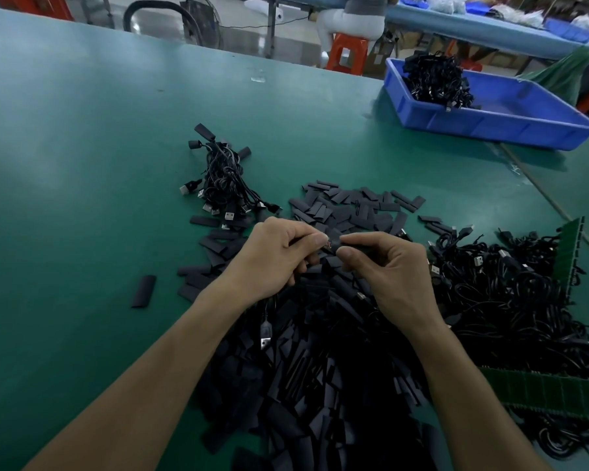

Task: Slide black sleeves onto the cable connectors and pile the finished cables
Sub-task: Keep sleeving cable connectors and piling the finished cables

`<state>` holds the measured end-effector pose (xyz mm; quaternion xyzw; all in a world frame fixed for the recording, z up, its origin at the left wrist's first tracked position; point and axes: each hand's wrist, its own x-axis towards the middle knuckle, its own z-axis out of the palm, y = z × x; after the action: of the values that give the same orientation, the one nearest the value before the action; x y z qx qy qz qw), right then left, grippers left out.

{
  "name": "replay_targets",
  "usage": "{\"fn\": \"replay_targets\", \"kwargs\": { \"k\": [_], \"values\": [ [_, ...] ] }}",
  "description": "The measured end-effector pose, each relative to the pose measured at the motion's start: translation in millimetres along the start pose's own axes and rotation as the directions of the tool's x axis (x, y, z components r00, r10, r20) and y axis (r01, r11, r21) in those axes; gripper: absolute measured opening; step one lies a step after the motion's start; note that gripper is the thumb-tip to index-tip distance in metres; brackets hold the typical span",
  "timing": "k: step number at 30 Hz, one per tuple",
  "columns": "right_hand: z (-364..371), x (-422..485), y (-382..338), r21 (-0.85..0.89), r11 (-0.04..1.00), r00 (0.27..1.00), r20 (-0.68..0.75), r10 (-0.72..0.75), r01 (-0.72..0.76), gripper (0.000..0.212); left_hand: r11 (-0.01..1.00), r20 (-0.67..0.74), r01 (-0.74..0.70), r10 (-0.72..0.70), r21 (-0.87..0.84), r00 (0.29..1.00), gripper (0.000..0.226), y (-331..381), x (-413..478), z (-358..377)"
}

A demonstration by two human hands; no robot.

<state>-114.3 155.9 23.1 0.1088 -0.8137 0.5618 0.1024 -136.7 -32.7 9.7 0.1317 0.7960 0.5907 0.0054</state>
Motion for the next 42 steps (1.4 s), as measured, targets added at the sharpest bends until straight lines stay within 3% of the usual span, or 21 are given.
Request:
{"fn": "replay_targets", "kwargs": {
  "k": [12,22,30,42],
  "values": [
    [3.8,-2.1,4.0,-0.015,0.999,0.995,-0.082,-0.050,0.049,0.011,0.988,-0.066,-0.058,0.068,0.145,0.996,0.007,1.4,-2.5,-3.2],
    [4.6,-1.9,4.4,-0.031,0.996,0.997,-0.014,-0.079,0.079,0.030,0.999,0.021,-0.004,0.003,0.037,1.000,0.006,3.2,-1.5,-4.3],
    [5.8,-2.8,6.2,-0.089,0.987,0.988,-0.070,-0.138,0.131,0.016,0.995,0.089,0.051,-0.043,-0.086,0.995,0.009,6.3,-2.3,-6.7],
    [4.9,-0.5,4.5,-0.049,0.994,0.994,-0.042,-0.104,0.102,0.028,0.989,0.044,0.030,-0.024,-0.142,0.999,0.009,5.5,-1.9,-4.0]
  ]
}}
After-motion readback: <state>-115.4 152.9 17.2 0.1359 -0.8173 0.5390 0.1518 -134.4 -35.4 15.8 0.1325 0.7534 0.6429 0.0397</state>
